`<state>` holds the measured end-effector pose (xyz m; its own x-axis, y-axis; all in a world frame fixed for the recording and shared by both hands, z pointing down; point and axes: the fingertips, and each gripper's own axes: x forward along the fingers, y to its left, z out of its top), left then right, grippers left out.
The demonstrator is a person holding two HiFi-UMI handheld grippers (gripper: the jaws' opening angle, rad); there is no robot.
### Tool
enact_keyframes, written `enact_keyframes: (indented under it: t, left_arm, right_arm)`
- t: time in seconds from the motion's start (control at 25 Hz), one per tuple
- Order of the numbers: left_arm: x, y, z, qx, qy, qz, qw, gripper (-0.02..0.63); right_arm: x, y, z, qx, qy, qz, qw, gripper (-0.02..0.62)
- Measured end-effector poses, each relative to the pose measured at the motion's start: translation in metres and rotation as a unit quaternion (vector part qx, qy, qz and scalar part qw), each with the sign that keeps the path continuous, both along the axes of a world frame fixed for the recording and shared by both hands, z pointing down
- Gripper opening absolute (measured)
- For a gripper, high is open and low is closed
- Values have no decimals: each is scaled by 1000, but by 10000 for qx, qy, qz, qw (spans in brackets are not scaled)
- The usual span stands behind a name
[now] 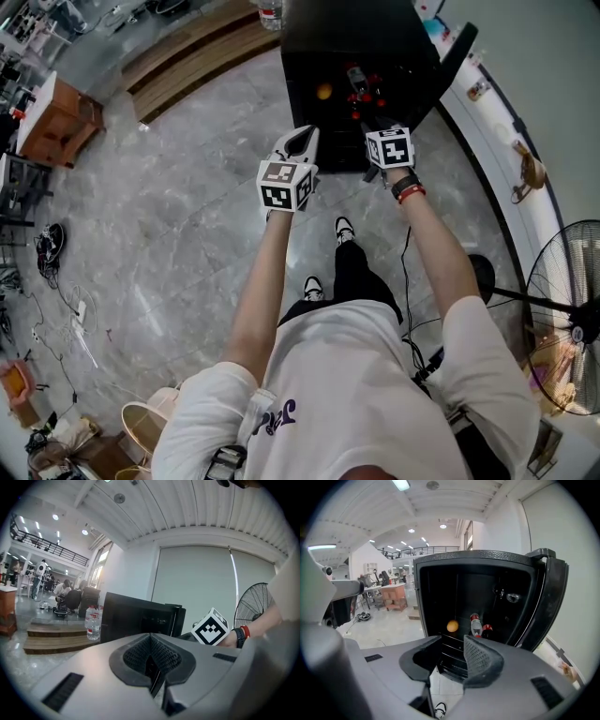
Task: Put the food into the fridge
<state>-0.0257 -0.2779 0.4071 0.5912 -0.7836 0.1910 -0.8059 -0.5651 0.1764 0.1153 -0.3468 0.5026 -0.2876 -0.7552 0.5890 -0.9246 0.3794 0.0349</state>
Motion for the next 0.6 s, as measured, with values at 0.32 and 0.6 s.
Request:
enact_keyframes:
  t: [0.32, 0.6]
  left_arm:
    - [-6, 12, -11, 79, -39, 25, 10000, 18]
    - [-9, 25, -21, 146, -113, 84, 9998, 18]
  right_arm:
    - [1, 21, -14, 67, 17, 32, 10000, 109]
    - [6, 47, -31, 160, 17, 108, 9998, 72]
